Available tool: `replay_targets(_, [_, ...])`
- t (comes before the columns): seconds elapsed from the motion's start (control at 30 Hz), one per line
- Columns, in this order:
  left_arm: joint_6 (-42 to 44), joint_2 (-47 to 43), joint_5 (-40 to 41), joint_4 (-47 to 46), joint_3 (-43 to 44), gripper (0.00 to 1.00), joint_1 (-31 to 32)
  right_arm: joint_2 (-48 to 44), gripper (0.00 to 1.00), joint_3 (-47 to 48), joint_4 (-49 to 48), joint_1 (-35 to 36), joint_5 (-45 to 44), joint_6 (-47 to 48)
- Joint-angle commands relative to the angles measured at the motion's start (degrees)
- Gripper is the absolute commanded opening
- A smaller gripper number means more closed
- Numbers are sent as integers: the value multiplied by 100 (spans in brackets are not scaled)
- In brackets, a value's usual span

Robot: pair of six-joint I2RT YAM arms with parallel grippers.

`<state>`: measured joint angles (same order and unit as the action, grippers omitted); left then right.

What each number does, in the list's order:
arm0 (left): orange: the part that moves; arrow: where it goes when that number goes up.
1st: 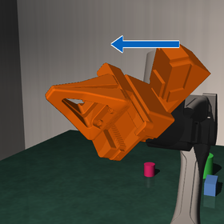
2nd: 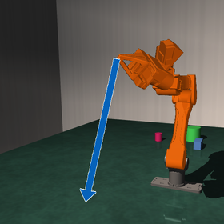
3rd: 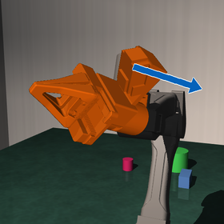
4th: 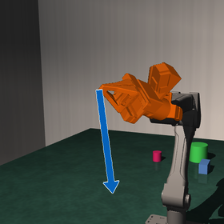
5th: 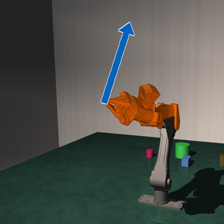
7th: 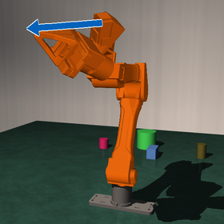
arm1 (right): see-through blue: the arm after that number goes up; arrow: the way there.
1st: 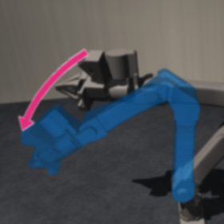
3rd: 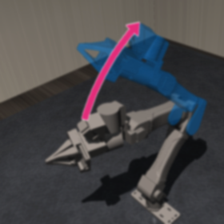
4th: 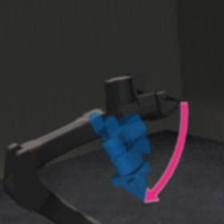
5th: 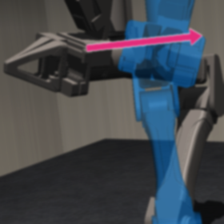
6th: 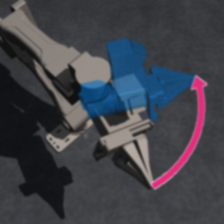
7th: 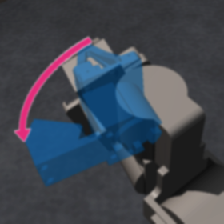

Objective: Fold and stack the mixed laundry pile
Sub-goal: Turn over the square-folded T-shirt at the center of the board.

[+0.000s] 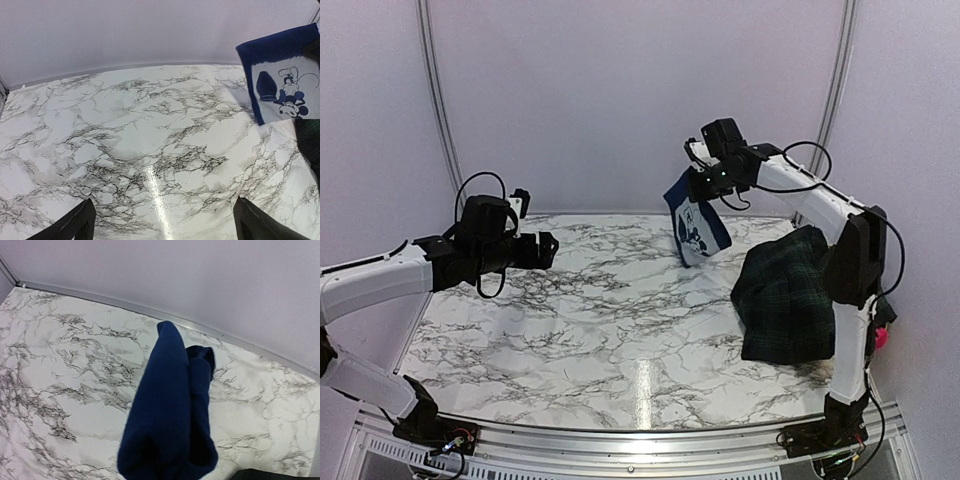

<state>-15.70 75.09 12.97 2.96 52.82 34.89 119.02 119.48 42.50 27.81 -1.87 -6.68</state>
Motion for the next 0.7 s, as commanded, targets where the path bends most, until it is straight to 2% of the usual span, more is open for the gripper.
replay_targets(0.0, [-54,-330,265,421,-149,99,-133,589,0,795,463,992,-1492,1418])
replay_targets(0.07, [-79,-403,314,486,-172,99,-176,906,0,895,448,1385,-1672,1674])
replay_targets(0.2, [-175,-525,371,693,-166,99,-315,1246,0,477,284,2132,-1787,1830])
replay_targets(0.5, [-791,-757,131,917,-248,99,-913,1383,0,-941,-210,3864,-1737,2015])
replay_targets(0.57, [-806,-679,-7,1027,-202,99,-1021,1378,21,-897,-121,4004,-1565,1918])
replay_targets(0.67, [-882,-545,-260,1104,-172,99,-1076,1188,43,-670,4,4041,-904,1723])
